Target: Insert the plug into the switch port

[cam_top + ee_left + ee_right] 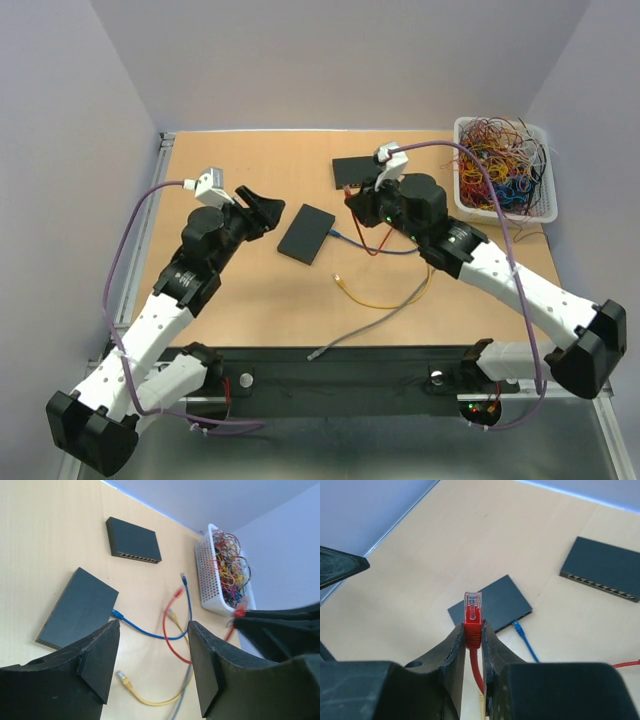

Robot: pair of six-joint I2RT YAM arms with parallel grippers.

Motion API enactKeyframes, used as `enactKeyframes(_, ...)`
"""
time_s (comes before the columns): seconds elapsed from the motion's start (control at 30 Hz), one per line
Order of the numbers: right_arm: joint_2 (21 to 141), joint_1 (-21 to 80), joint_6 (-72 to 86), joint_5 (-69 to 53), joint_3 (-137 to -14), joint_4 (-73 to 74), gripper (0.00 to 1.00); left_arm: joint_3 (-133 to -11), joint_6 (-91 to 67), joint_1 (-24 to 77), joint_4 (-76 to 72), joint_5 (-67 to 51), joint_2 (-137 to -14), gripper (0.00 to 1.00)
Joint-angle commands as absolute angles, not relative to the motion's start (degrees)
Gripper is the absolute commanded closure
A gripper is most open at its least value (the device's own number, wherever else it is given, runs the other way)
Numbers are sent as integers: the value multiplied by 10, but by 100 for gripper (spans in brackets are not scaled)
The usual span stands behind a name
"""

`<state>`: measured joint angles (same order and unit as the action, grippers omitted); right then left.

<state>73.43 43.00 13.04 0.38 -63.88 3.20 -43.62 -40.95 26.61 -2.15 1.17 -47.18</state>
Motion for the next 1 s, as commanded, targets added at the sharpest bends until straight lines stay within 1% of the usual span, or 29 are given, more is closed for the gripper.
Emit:
enactKeyframes(0.0,691,433,65,107,-641,80,100,-447,-386,265,-34,44,-491,30)
enactKeyframes(0.03,693,433,57,121,-634,90,100,-449,-384,262,-37,50,-503,21)
enactKeyframes(0.2,756,433,76,107,-622,108,99,-432,-374,253,-75,51,-558,21)
enactKeyframes(0.33,841,433,108,80,-597,92,99,-413,-360,244,-125,21,-594,22)
enactKeyframes(0.5,877,433,125,37,-558,33,99,-377,-348,233,-205,21,-619,22)
enactKeyframes(0.63,900,433,119,-22,-548,4,100,-347,-349,215,-257,11,-649,22)
enactKeyframes(0.7,917,433,116,-30,-546,-17,100,-336,-354,202,-296,3,-677,22)
enactKeyframes(0.73,924,433,113,-32,-546,-25,99,-333,-356,197,-310,-21,-687,23)
enactKeyframes(0.97,982,434,96,-39,-572,-33,99,-313,-354,177,-428,-79,-776,25)
